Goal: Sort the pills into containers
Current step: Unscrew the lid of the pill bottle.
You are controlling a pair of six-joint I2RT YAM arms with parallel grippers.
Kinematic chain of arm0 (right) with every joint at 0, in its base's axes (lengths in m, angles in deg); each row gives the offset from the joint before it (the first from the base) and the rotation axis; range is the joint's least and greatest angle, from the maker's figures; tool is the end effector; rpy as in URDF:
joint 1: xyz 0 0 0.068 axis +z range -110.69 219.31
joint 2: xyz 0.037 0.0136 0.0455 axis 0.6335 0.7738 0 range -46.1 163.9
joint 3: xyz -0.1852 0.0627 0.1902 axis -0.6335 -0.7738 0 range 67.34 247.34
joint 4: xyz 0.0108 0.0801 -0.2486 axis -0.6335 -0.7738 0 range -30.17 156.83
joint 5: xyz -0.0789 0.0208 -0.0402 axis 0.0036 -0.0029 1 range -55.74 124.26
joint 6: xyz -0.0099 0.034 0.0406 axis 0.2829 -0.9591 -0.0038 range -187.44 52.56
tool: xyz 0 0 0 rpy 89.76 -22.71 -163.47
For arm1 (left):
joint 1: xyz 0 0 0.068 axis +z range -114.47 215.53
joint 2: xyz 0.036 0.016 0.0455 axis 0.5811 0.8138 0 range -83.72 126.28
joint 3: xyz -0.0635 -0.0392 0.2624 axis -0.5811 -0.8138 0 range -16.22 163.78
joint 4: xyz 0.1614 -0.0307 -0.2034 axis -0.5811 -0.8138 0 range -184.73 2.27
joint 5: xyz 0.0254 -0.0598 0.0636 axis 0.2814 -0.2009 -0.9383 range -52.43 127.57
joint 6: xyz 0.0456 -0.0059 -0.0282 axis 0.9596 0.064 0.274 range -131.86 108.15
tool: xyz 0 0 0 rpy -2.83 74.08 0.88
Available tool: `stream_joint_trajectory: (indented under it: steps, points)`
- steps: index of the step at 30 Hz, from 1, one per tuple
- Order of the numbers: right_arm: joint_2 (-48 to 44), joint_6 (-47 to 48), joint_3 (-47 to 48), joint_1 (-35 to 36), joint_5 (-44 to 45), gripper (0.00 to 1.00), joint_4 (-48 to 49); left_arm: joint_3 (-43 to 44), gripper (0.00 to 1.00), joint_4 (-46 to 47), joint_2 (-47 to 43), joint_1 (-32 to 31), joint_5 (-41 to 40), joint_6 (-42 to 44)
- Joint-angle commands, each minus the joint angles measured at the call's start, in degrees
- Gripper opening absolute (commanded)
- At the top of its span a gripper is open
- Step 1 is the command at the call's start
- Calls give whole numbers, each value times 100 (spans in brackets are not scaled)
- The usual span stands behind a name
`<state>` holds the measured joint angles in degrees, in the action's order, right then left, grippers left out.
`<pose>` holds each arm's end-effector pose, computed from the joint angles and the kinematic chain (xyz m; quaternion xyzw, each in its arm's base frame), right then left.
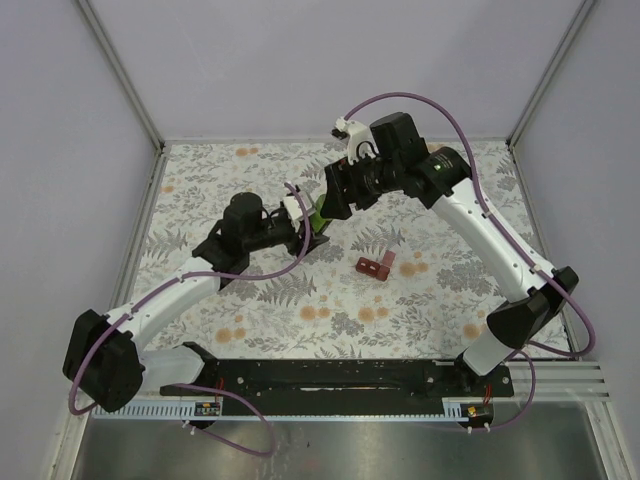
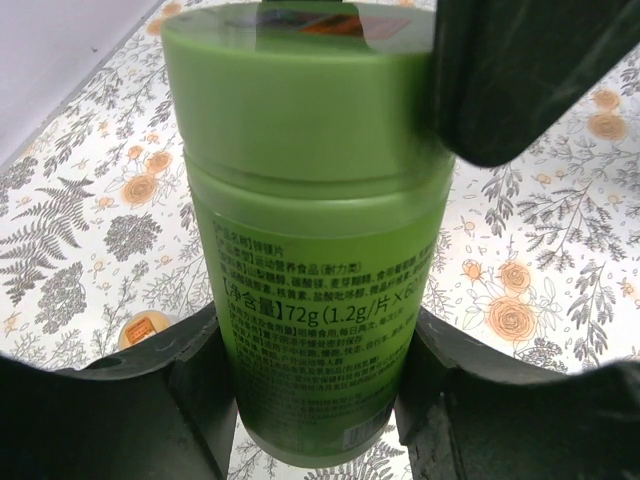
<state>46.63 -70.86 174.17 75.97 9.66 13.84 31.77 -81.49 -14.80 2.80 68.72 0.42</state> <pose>0.2625 0.2140 0.4283 -0.3402 0.8183 0.3250 0.3301 0.2225 -0.1649 0.3019 0.4434 0.6418 -0.3136 0.5414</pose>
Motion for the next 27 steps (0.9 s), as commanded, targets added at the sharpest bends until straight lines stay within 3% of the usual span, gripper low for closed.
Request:
stream_joint_trajectory:
  steps: [1,9,13,15,18,19,22,27]
  points:
    - [61,-308,348,-89,-387,78,193,264,0,167,-213,-111,-443,223]
    - [175,-449,163,-168,-713,72,333,325,0,97,-178,-234,-611,293]
    - [202,-458,49,-168,-783,61,369,343,0,70,-160,-251,-629,293]
    - [193,-449,5,-160,-801,53,395,334,0,62,-169,-251,-628,293]
    - [175,-335,-30,-168,-792,32,395,343,0,26,-178,-251,-532,285]
    - [158,-282,-39,-177,-783,21,369,352,0,-35,-186,-251,-375,267]
    - [79,68,5,-177,-801,6,246,439,0,-298,-195,-234,336,214]
    - [-298,1227,-109,-177,-1056,2,114,694,0,-746,-125,-190,1707,-66]
